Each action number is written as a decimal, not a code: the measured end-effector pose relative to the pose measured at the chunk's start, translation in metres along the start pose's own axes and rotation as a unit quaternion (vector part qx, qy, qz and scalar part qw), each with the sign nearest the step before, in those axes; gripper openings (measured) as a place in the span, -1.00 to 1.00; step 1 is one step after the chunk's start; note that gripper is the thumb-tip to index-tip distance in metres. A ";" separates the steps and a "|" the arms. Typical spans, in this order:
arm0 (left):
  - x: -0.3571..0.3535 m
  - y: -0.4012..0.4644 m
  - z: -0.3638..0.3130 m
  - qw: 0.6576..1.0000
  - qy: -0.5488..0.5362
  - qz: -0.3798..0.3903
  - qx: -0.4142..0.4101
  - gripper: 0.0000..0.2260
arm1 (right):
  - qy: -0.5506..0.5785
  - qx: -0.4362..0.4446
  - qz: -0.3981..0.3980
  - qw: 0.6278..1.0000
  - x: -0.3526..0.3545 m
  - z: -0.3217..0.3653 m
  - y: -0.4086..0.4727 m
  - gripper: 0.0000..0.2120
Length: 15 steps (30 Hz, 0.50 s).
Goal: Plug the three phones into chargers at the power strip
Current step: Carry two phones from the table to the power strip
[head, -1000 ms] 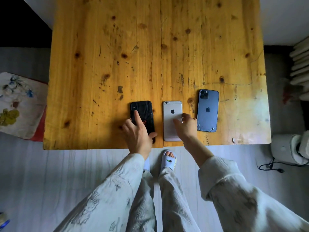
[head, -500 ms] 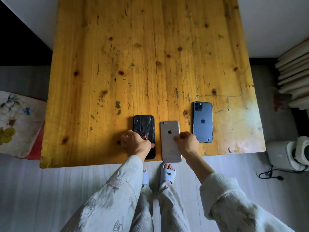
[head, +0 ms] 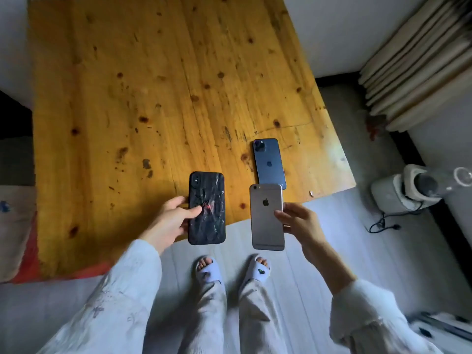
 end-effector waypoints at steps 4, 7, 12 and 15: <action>-0.057 -0.023 0.020 0.995 0.077 0.059 -0.019 -0.67 | 0.087 -0.011 -0.070 0.994 0.057 -0.035 -0.044 -0.92; -0.107 -0.057 0.041 0.987 0.120 0.096 -0.035 -0.71 | 0.132 -0.011 -0.124 0.983 0.105 -0.061 -0.089 -0.93; -0.198 -0.129 0.082 0.961 0.204 0.176 -0.065 -0.75 | 0.218 0.014 -0.204 0.954 0.201 -0.108 -0.188 -0.90; -0.272 -0.183 0.115 0.934 0.258 0.233 -0.080 -0.77 | 0.263 0.042 -0.268 0.926 0.270 -0.153 -0.261 -0.89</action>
Point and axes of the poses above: each hand's wrist, its own y-axis towards the middle knuckle, its own x-axis out of the back of the hand, z = x × y, the point moved 9 cm from there along y, towards the middle knuckle, and after that the axes turned 6 degrees about y, right-handed, at the moved point
